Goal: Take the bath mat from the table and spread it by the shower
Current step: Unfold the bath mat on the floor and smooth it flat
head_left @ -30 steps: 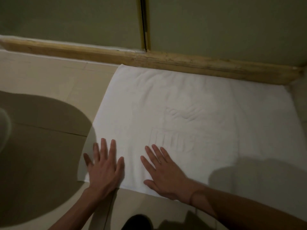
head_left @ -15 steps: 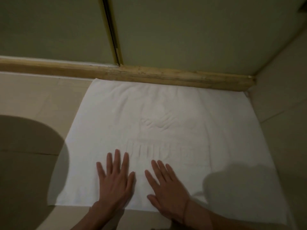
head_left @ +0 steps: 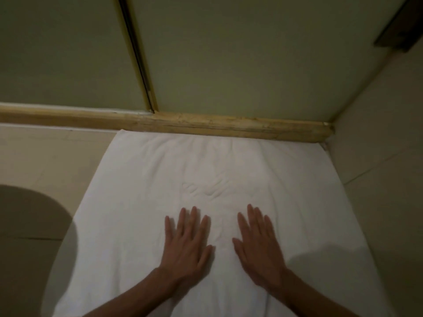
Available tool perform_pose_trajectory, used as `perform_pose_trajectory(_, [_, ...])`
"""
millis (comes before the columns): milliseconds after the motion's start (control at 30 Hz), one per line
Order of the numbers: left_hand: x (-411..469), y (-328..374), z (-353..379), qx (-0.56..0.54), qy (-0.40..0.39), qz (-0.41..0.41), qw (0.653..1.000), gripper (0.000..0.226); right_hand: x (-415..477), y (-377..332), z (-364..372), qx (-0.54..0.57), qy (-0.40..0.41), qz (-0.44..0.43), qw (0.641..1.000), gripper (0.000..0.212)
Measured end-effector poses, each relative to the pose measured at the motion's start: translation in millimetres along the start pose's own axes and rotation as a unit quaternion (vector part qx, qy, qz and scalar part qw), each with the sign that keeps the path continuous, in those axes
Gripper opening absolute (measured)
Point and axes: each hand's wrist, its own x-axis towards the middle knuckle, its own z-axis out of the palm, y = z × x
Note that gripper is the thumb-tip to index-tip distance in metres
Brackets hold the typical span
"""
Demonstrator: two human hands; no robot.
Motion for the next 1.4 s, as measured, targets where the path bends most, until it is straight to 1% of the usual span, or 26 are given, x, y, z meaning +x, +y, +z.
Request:
perform_pose_trajectory(100, [38.7,23.8,0.9,0.004,-0.014,0.053,0.998,0.070,13.1,31.5,-6.3,-0.018,-0.007,0.056,0.998,0.082])
perform_pose_trajectory(167, [62.2,39.8,4.2,0.016,-0.020,0.074,0.997,0.074,16.2,51.1,-1.7,-0.033,-0.004,0.063,0.997,0.089])
perform_pose_trajectory(233, [83.5,58.2,6.9,0.020,-0.024,0.099,0.995,0.075,16.9,66.4,4.0,-0.036,-0.006,0.076,0.996,0.092])
perform_pose_trajectory(267, [93.5,68.2,6.9,0.020,-0.027,0.114,0.993,0.074,17.0,72.4,6.3,-0.033,-0.010,0.084,0.996,0.089])
perform_pose_trajectory(367, [116.8,95.0,5.3,0.024,-0.030,0.163,0.986,0.071,16.6,89.0,16.8,-0.039,-0.036,0.111,0.992,0.066])
perform_pose_trajectory(433, [125.1,104.0,6.7,0.039,-0.032,0.193,0.980,0.068,15.6,98.1,23.2,-0.040,-0.045,0.119,0.991,0.063])
perform_pose_trajectory(500, [128.6,105.6,9.7,0.055,-0.040,0.205,0.976,0.068,14.6,104.9,24.7,-0.037,-0.038,0.114,0.992,0.069])
perform_pose_trajectory(567, [129.7,104.5,12.0,0.062,-0.045,0.203,0.976,0.069,13.7,110.4,23.3,-0.029,-0.030,0.107,0.993,0.075])
perform_pose_trajectory(667, [130.1,106.3,13.0,0.058,-0.048,0.202,0.977,0.071,13.2,114.7,22.8,-0.029,-0.039,0.103,0.994,0.074])
perform_pose_trajectory(800, [129.1,108.9,15.6,0.050,-0.040,0.204,0.977,0.074,12.4,115.2,21.5,-0.032,-0.036,0.130,0.990,0.072])
perform_pose_trajectory(900, [129.2,108.8,17.5,0.053,-0.041,0.202,0.977,0.076,9.7,117.7,19.2,-0.012,-0.042,0.146,0.988,0.073])
perform_pose_trajectory(1100, [129.7,109.4,14.9,0.037,-0.049,0.197,0.979,0.075,10.4,117.1,15.8,-0.014,-0.044,0.138,0.989,0.079])
perform_pose_trajectory(1167, [129.2,107.2,10.1,0.018,-0.045,0.179,0.983,0.075,11.5,116.0,17.1,-0.008,-0.048,0.139,0.989,0.079])
perform_pose_trajectory(1267, [130.6,97.6,-1.7,-0.018,-0.041,0.140,0.989,0.076,17.9,109.4,15.0,0.004,-0.039,0.148,0.988,0.068])
perform_pose_trajectory(1400, [136.2,76.3,-28.0,-0.085,-0.020,0.055,0.995,0.075,37.7,89.7,-1.2,0.055,-0.023,0.149,0.987,0.066])
